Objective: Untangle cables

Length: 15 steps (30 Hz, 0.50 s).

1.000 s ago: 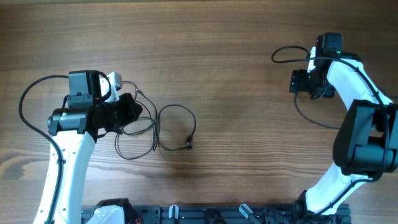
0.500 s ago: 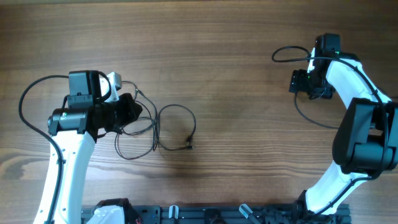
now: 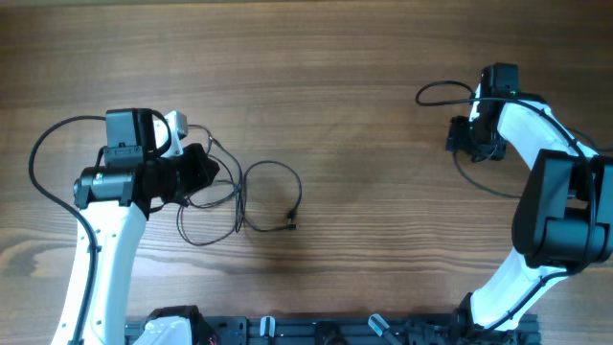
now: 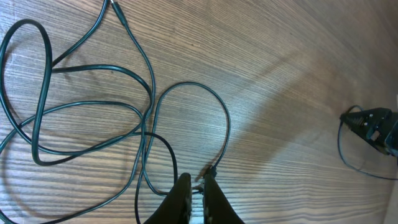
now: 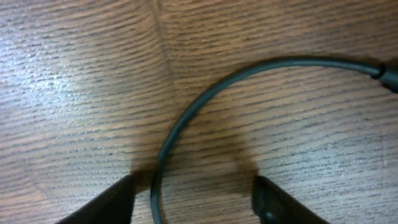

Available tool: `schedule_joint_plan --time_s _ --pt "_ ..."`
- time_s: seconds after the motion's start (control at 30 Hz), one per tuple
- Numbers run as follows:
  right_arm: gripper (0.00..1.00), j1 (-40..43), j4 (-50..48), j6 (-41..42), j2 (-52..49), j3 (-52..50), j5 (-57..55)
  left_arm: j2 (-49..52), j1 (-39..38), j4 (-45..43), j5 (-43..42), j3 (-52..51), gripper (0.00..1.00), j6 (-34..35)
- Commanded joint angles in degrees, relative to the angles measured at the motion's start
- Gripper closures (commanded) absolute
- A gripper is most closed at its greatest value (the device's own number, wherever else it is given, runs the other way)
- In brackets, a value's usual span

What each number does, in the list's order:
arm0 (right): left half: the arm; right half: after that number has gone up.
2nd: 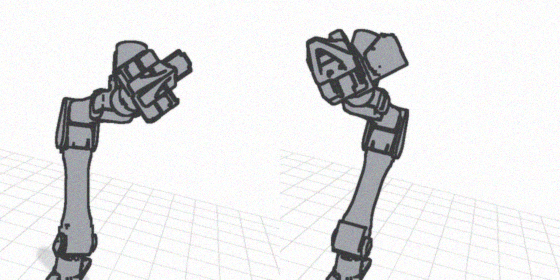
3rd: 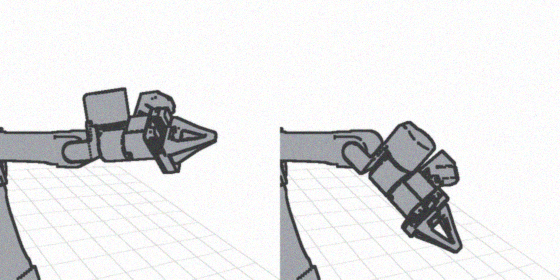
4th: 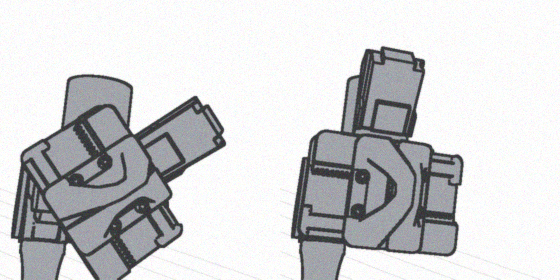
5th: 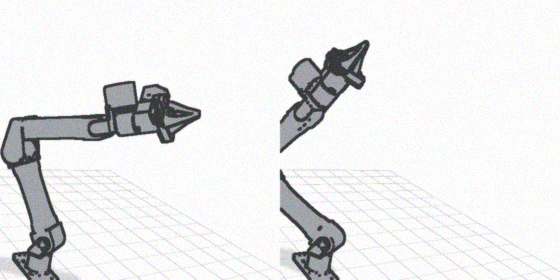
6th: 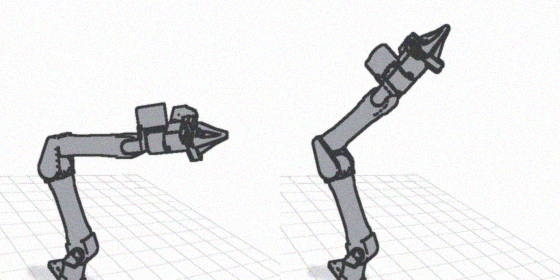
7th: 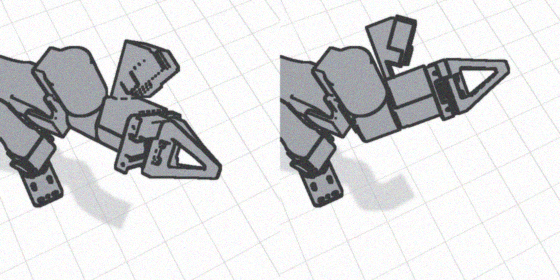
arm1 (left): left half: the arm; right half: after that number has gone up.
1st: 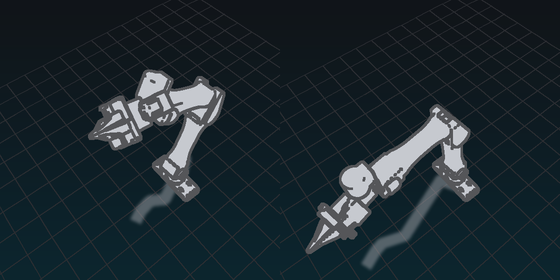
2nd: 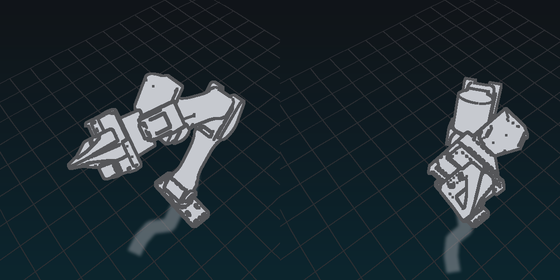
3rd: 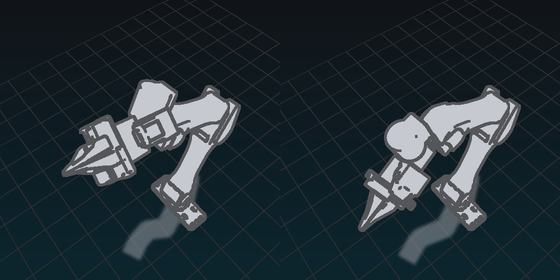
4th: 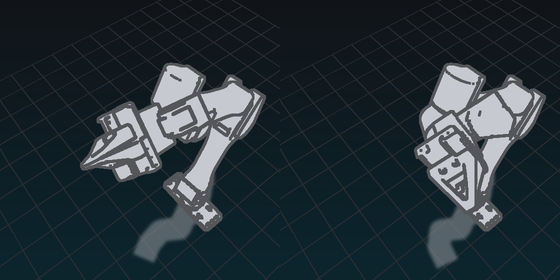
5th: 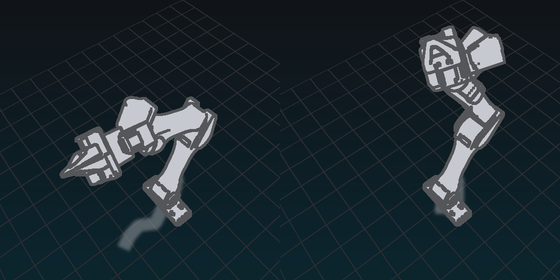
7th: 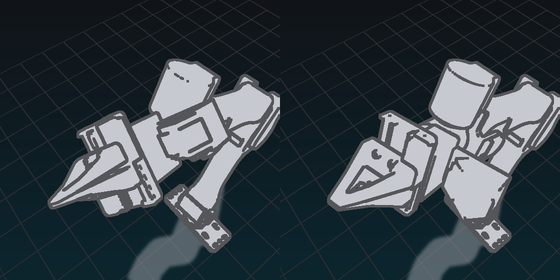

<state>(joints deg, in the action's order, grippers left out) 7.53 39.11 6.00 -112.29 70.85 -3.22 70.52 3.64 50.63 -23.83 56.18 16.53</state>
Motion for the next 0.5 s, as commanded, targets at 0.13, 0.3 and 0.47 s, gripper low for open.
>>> schedule_joint_plan --time_s 0.13,0.3,0.47 --pt "0.68 -0.17 -0.31 0.15 -0.87 -1.03 0.7 -0.33 -0.33 0.04 0.37 -0.48 0.91 -1.33" --pt "0.86 -0.17 -1.2 0.61 -0.87 -1.03 4.83 -0.33 -0.33 0.07 0.37 -0.48 0.91 -1.33" --pt "0.96 -0.17 -1.51 1.64 -0.87 -1.01 4.57 -0.33 -0.33 0.37 0.37 -0.48 0.91 -1.33"
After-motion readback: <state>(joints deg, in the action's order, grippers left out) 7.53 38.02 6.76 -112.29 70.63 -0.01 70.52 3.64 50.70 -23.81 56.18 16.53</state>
